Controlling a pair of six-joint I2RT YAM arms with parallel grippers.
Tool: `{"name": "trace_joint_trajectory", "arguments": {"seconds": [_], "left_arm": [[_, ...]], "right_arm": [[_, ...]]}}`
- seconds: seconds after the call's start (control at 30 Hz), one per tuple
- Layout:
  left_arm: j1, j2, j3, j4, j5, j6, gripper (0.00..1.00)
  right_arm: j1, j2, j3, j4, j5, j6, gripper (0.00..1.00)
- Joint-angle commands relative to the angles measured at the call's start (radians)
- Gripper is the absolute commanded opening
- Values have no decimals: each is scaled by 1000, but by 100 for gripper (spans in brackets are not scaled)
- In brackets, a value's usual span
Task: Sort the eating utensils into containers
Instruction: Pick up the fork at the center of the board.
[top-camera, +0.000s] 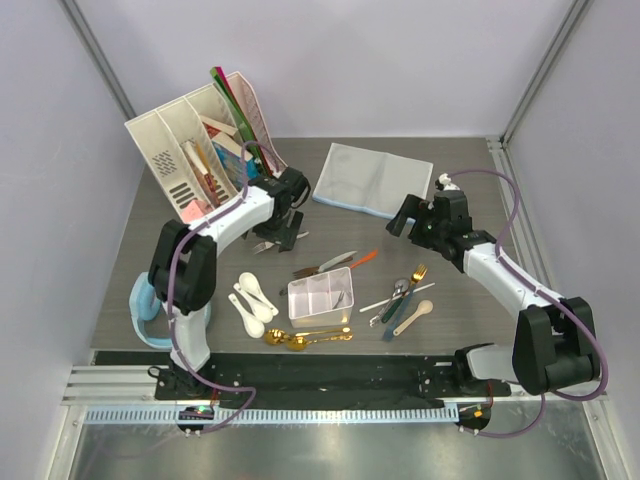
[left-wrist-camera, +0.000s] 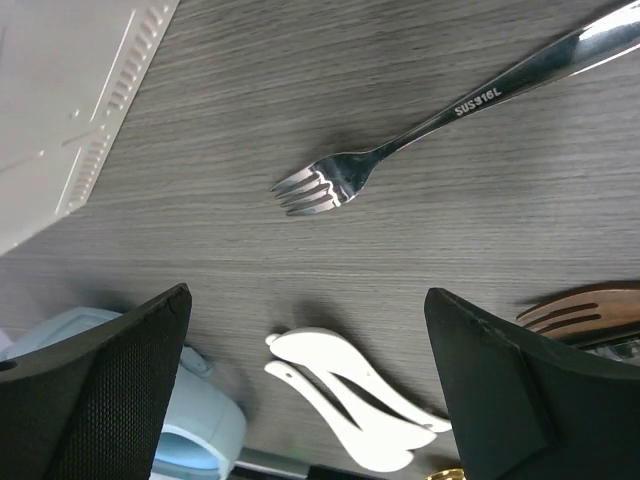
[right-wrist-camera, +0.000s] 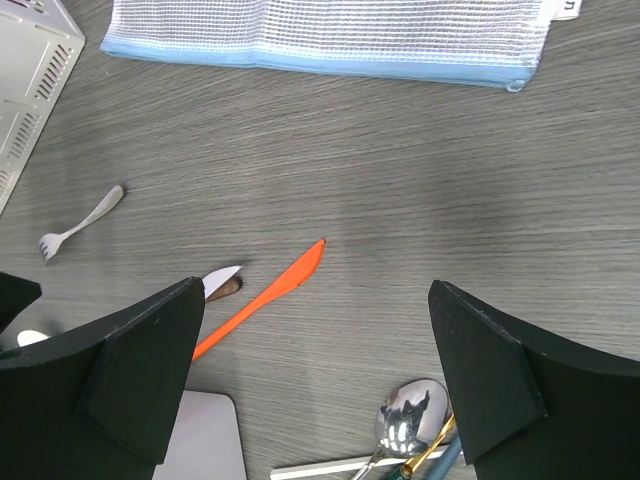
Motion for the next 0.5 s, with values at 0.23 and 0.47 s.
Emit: {"name": "trace_joint_trajectory", "arguments": {"seconds": [0.23,0.47], "left_arm": [[-15,157,156,-46,67,246,97],[-19,170,119,38,103,334,97]], "right_arm": [[1,16,-4,44,-62,6,100],[-1,22,4,44,-78,8,100]]}}
